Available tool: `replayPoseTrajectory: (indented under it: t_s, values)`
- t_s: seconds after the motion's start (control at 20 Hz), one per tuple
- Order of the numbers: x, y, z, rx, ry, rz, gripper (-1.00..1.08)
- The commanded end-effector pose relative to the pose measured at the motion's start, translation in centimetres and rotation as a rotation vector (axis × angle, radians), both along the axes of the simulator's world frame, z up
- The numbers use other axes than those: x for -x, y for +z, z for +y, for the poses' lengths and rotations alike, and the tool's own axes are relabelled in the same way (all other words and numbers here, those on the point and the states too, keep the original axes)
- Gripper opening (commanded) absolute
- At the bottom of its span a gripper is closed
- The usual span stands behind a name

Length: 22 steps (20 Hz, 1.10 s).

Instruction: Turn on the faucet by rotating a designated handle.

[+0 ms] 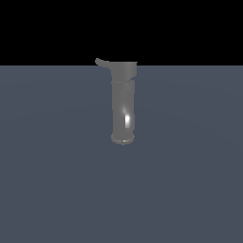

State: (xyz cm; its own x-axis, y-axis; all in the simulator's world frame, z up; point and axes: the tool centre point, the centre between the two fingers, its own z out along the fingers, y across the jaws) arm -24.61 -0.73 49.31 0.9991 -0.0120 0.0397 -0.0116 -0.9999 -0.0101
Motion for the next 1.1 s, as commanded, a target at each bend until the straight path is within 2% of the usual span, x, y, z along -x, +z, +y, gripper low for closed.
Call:
replayPoseTrajectory:
  t_s: [0.0, 0.5, 1.05]
  values:
    - [-0.1, 0.0, 0.0, -0.001, -0.002, 0.000, -1.00]
    - [-2.2, -0.2, 0.3, -0.041, -0.085, 0.009, -1.00]
    - [-7.8, -1.7, 0.9, -0.119, -0.316, 0.049, -1.00]
